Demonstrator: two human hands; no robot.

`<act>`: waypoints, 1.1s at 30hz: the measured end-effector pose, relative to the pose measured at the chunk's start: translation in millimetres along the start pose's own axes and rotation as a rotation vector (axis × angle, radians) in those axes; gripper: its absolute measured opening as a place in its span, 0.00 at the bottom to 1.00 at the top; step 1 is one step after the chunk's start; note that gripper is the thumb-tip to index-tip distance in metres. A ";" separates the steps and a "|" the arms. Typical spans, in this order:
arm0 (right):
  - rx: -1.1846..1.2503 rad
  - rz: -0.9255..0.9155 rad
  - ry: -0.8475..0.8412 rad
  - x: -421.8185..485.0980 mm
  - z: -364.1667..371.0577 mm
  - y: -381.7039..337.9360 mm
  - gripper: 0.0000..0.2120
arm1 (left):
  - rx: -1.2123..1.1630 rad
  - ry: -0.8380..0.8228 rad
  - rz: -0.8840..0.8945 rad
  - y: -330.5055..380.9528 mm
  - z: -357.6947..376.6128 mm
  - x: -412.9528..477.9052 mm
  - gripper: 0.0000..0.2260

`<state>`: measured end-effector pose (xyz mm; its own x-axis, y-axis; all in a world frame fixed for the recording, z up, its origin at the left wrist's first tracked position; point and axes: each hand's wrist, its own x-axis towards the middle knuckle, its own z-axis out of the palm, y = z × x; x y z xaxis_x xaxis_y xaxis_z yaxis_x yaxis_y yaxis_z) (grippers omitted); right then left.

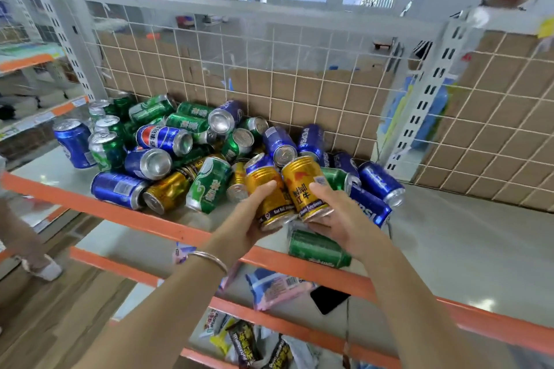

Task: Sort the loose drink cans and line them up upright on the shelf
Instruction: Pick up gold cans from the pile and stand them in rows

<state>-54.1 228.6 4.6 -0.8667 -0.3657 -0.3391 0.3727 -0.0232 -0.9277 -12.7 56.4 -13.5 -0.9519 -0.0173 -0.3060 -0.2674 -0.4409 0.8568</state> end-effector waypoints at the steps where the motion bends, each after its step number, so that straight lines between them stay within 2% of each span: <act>1: -0.026 -0.006 -0.021 -6.9 -8.6 -1.2 0.37 | -0.003 -0.027 -0.009 -1.3 4.9 0.9 0.23; 4: -0.101 -0.030 -0.060 -25.8 -34.6 -7.4 0.23 | -0.008 -0.089 -0.009 -2.2 27.4 -0.6 0.25; 6: -0.095 -0.063 -0.022 -38.7 -51.2 -14.2 0.15 | 0.013 -0.124 -0.022 -3.1 46.6 -1.4 0.24; 7: -0.094 -0.077 0.010 -45.0 -59.5 -16.9 0.15 | 0.031 -0.142 -0.032 -4.4 57.6 -1.9 0.24; 10: -0.091 -0.103 0.088 -65.8 -89.6 -17.7 0.28 | 0.105 -0.182 -0.047 -14.3 96.0 -1.3 0.26; 14: -0.032 -0.131 0.160 -110.8 -148.6 -7.6 0.31 | 0.131 -0.261 -0.079 -41.9 163.5 -5.2 0.24; 16: 0.038 -0.149 0.232 -140.5 -185.1 -1.8 0.27 | 0.109 -0.293 -0.100 -63.9 201.5 -7.9 0.24; 19: 0.058 -0.139 0.369 -186.8 -246.8 7.4 0.12 | 0.130 -0.315 -0.116 -102.0 263.7 -12.2 0.28; 21: 0.024 -0.129 0.416 -216.1 -287.1 15.7 0.08 | 0.177 -0.343 -0.151 -126.5 308.6 -23.1 0.22; 23: 0.071 -0.121 0.456 -245.9 -319.3 22.3 0.08 | 0.157 -0.402 -0.225 -151.9 350.1 -35.9 0.14; 25: 0.137 -0.138 0.496 -274.4 -351.3 29.5 0.08 | 0.114 -0.476 -0.298 -177.8 388.4 -48.5 0.11; 26: 0.153 -0.130 0.529 -287.1 -366.9 33.7 0.09 | 0.128 -0.509 -0.304 -191.1 405.6 -50.1 0.13; 28: 0.166 -0.114 0.591 -309.8 -395.4 42.7 0.18 | 0.212 -0.549 -0.309 -212.7 436.2 -55.5 0.17; 30: 0.178 -0.117 0.620 -326.5 -421.0 50.4 0.28 | 0.269 -0.597 -0.324 -230.1 463.7 -58.6 0.14; 31: 0.192 -0.114 0.643 -333.1 -432.9 52.9 0.30 | 0.290 -0.623 -0.338 -236.9 477.0 -59.6 0.14; 33: 0.193 -0.123 0.683 -344.6 -454.2 55.6 0.27 | 0.333 -0.686 -0.359 -249.2 501.2 -58.7 0.20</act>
<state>114.7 775.9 -1.1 -0.8964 0.3127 -0.3141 0.2560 -0.2134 -0.9428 34.8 617.1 -1.0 -0.6516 0.6701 -0.3556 -0.4991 -0.0255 0.8662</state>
